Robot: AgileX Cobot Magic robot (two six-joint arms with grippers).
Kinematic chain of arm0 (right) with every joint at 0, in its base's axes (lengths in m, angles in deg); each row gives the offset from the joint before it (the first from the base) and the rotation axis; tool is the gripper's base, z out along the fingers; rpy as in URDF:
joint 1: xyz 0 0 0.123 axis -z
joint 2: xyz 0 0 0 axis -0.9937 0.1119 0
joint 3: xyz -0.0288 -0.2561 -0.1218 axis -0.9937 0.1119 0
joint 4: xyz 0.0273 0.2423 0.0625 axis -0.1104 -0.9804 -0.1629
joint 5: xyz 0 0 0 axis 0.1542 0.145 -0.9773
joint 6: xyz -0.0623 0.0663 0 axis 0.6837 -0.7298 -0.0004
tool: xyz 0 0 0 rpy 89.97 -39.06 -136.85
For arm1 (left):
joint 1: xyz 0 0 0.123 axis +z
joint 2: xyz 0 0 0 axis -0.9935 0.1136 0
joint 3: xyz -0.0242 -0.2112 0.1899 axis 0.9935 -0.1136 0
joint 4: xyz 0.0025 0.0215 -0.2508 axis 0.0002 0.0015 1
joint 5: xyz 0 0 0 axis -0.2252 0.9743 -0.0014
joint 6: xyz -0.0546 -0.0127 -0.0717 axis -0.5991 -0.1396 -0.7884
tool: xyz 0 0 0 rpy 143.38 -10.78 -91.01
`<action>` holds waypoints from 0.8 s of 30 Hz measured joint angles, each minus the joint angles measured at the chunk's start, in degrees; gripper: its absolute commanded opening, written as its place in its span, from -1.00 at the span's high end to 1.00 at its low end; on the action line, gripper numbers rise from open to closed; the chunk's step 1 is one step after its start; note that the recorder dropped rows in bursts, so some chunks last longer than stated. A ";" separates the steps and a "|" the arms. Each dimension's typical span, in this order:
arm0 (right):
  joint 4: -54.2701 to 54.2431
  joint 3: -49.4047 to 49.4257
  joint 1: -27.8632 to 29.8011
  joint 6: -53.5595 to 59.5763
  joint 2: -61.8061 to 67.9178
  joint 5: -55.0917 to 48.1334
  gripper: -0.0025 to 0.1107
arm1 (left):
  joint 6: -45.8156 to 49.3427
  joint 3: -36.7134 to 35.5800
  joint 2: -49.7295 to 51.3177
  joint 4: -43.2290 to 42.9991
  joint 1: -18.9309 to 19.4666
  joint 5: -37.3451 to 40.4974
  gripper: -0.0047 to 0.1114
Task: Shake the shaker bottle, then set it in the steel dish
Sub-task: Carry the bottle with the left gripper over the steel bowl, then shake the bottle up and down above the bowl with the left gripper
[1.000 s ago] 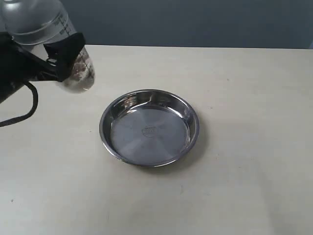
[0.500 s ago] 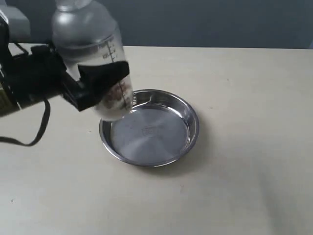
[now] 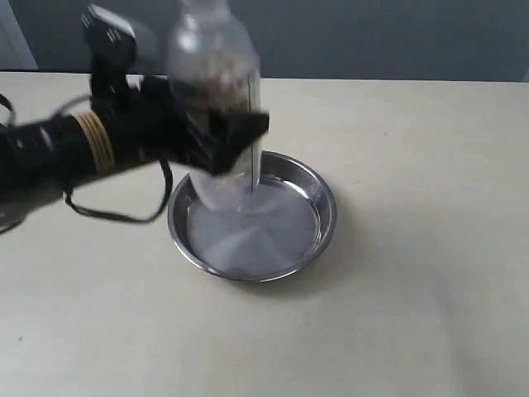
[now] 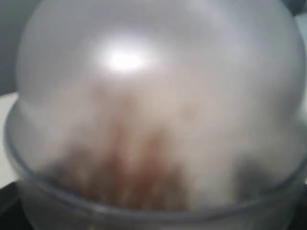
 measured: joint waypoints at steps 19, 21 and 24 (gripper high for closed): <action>0.00 0.00 0.00 0.00 0.00 0.00 0.97 | 3.67 4.31 -8.31 4.72 -5.92 4.32 0.92; 0.00 0.00 0.00 0.00 0.00 0.00 0.97 | 2.98 2.57 -5.36 5.99 -6.31 1.99 0.92; 0.00 0.00 0.00 0.00 0.00 0.00 0.97 | 2.97 1.41 -3.16 3.14 -6.46 5.24 0.92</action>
